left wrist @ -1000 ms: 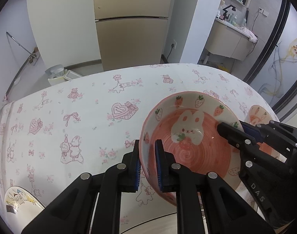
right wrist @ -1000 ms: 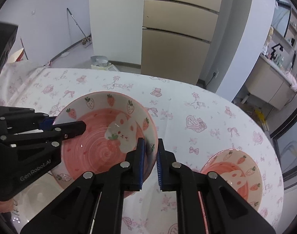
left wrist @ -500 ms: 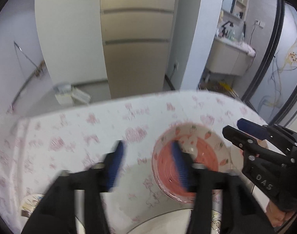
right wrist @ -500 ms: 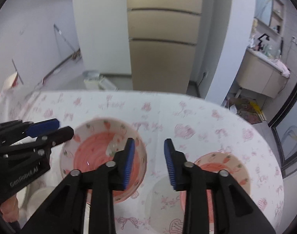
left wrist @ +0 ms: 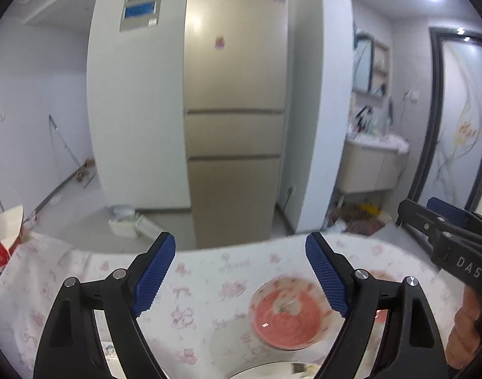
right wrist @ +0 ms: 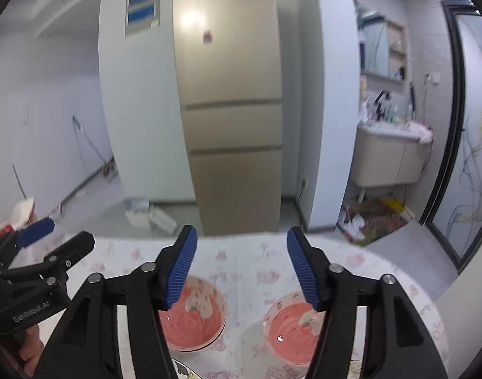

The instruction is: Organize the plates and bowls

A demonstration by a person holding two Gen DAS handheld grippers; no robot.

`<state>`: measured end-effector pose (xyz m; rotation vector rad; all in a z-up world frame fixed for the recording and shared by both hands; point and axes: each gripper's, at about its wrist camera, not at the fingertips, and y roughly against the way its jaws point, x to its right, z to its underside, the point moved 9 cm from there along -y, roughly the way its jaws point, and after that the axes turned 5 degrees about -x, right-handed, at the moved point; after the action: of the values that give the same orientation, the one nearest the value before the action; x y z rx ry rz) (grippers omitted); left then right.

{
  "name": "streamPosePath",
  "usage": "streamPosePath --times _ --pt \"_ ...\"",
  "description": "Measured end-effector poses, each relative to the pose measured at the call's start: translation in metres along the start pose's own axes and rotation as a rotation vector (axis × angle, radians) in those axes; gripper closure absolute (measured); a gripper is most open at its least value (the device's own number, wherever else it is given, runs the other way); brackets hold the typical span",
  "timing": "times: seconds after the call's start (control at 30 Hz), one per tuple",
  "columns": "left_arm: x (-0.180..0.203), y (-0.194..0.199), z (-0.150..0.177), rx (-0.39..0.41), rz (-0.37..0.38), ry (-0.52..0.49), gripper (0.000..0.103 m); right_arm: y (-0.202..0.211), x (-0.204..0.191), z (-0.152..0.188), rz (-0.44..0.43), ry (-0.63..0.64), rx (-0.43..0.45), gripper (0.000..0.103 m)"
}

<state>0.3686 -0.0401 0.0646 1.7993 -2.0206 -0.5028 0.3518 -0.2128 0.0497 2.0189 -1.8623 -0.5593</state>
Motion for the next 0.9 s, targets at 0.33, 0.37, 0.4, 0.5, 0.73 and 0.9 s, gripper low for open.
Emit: streamPosePath --times 0.33,0.37,0.4,0.5,0.73,0.9 --pt "0.055 0.099 -0.058 0.265 0.05 0.043 0.0 0.107 0.05 -0.039 0.174 -0.048 0.273 0.026" --pt "0.064 0.103 -0.063 0.264 0.082 0.056 0.0 0.112 0.056 -0.038 0.191 -0.064 0.293 0.026" --pt "0.069 0.107 -0.065 0.27 0.103 0.062 0.0 0.115 0.061 -0.037 0.203 -0.08 0.307 0.025" --pt "0.089 0.112 -0.068 0.296 0.15 0.073 0.0 0.115 0.081 -0.034 0.249 -0.107 0.32 0.025" --pt "0.125 0.043 -0.033 0.135 0.183 0.061 0.0 0.085 0.139 -0.023 0.262 -0.247 0.195 0.025" --pt "0.138 -0.022 -0.004 -0.057 0.19 0.039 0.0 0.043 0.162 -0.005 0.274 -0.282 0.017 0.025"
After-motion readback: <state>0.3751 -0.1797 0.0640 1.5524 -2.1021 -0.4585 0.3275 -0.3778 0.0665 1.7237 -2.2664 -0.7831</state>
